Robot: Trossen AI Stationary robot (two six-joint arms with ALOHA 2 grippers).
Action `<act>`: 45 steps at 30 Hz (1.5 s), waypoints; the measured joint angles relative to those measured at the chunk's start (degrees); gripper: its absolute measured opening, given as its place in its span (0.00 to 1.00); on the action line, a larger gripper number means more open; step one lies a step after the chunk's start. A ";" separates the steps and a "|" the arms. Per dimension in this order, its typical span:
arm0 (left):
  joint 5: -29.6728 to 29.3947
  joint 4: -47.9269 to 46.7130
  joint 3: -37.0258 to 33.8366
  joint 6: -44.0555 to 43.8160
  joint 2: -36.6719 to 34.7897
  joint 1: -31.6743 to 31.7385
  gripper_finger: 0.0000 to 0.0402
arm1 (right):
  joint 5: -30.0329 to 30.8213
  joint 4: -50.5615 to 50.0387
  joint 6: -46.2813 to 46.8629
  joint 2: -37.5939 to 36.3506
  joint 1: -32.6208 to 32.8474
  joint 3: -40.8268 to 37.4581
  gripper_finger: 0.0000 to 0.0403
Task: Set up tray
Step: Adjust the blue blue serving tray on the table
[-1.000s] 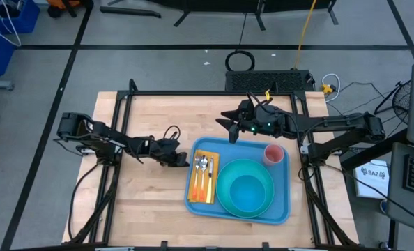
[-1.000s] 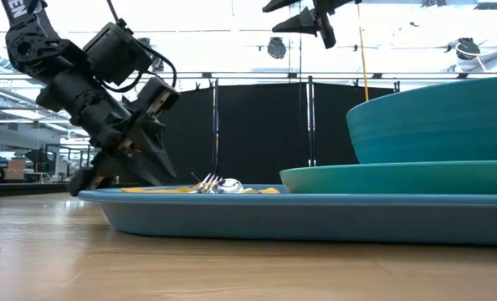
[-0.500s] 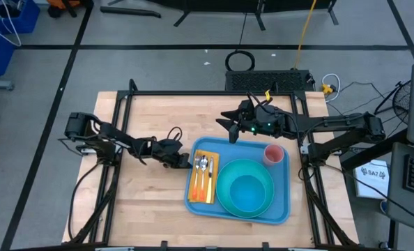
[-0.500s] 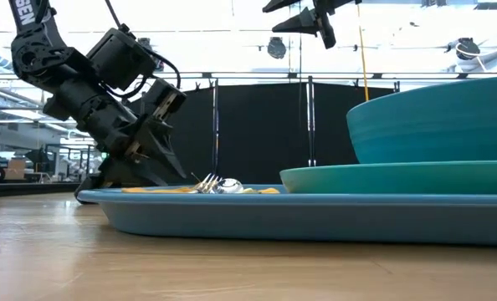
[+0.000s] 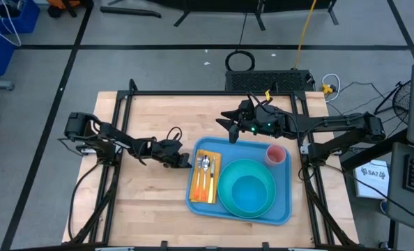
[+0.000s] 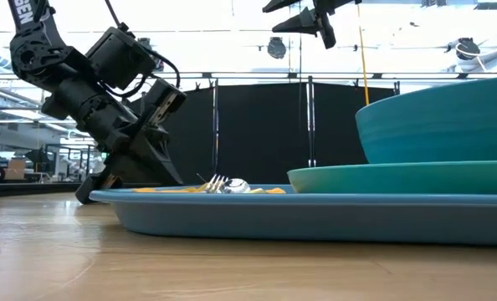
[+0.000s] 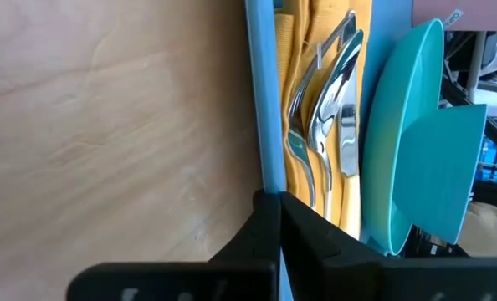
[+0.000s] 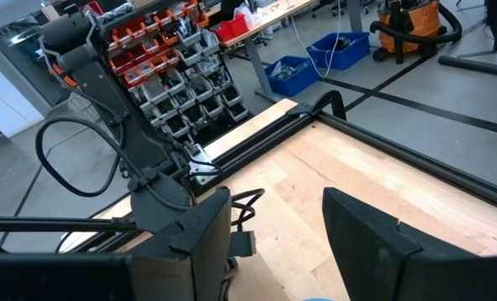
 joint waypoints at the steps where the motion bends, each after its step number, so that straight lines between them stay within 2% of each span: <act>1: -0.10 -0.02 0.00 0.25 0.00 0.00 0.01 | 0.00 0.02 0.00 0.00 0.00 0.00 0.45; 10: -0.93 -1.25 -0.02 1.26 0.00 -0.37 0.00 | 0.05 -0.44 -0.01 0.00 0.00 0.00 0.45; 18: -1.15 -2.92 0.00 0.98 0.00 -0.61 0.00 | 0.08 -8.05 4.15 0.02 -0.68 0.02 0.38; 32: -2.15 -3.68 0.00 2.20 0.00 -3.16 0.00 | 0.02 -8.24 4.53 0.02 -0.66 0.02 0.25; 45: -2.72 -4.41 -0.04 1.69 -0.37 -7.26 0.00 | 0.03 -8.20 5.84 0.02 -0.66 0.02 0.23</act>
